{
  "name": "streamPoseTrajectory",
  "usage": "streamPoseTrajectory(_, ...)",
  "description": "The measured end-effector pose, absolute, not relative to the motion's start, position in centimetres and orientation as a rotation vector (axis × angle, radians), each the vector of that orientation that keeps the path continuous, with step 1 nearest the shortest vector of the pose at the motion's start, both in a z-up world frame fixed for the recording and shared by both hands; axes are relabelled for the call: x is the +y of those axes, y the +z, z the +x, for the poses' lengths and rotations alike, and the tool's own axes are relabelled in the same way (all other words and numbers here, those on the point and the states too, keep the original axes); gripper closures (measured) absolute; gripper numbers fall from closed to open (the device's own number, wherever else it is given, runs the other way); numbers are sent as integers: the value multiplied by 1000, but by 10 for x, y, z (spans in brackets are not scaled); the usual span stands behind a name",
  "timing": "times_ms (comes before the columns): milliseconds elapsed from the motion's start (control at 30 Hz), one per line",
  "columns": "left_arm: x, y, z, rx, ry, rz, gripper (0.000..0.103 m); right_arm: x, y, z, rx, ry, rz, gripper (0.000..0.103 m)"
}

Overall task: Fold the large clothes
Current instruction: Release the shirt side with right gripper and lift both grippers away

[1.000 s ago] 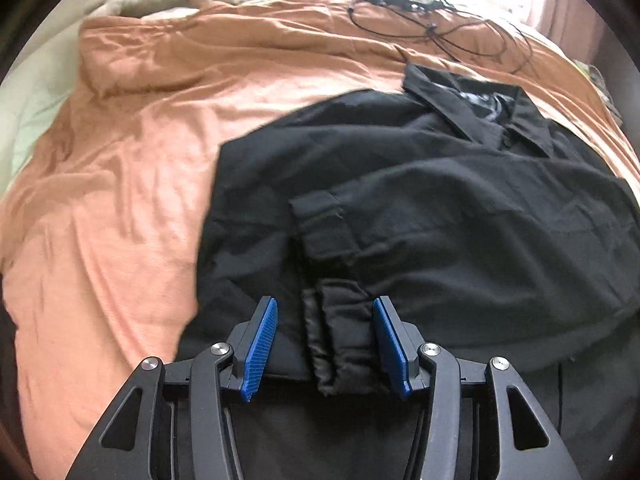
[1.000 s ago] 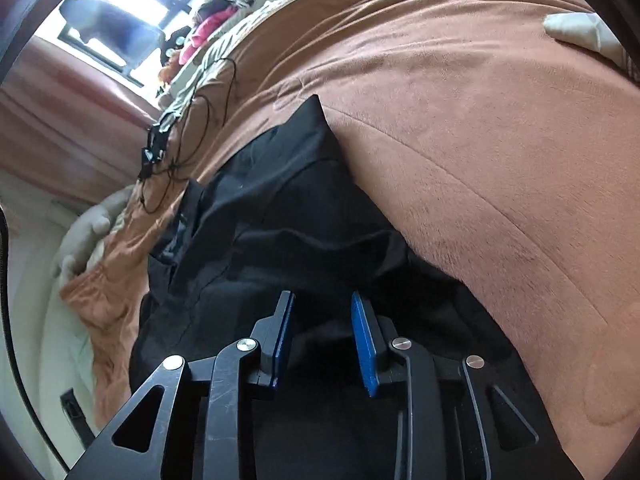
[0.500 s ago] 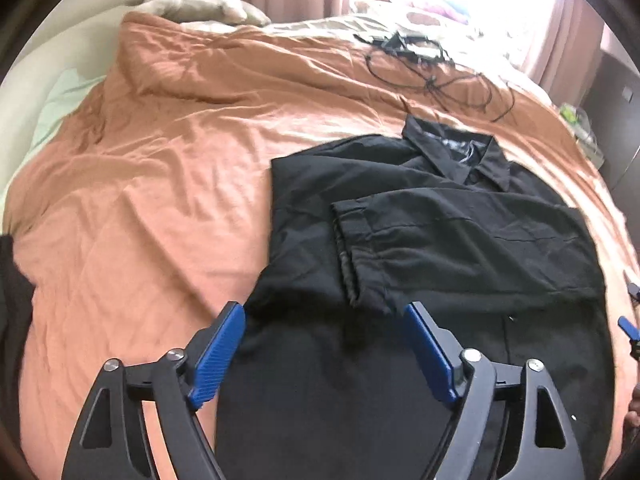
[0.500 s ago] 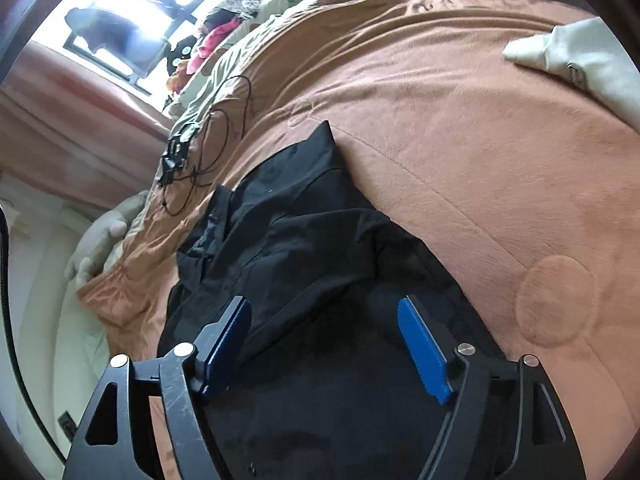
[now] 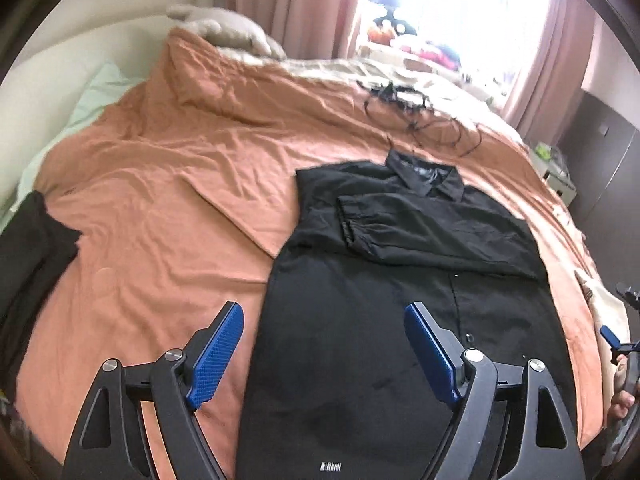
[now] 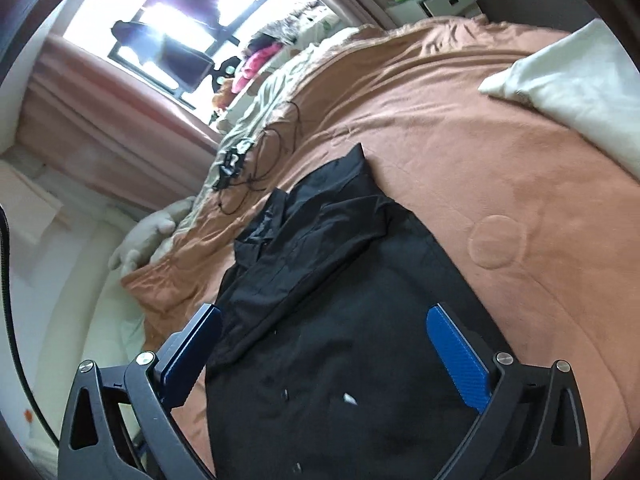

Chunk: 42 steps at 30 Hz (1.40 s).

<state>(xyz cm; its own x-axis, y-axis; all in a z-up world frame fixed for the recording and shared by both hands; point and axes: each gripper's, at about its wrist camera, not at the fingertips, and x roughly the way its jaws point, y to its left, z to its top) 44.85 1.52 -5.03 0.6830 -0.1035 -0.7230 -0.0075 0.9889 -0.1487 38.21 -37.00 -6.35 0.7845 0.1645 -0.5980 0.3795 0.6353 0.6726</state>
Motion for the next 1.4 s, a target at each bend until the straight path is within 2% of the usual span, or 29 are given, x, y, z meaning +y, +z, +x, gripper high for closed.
streamPoseTrajectory(267,33,-36,374,749,-28,-153,19,-367,-60,294,625,-171,878,0)
streamPoseTrajectory(567,48,-42,306,779,-40,-163,19,-367,-59,220,625,-148,821,0)
streamPoseTrajectory(800,58,-51,252,767,-47,-218,1,-368,-65,173,650,-133,751,0)
streamPoseTrajectory(1400,84,-82,148,768,-62,-341,1,-372,-101,88,692,-92,748,0)
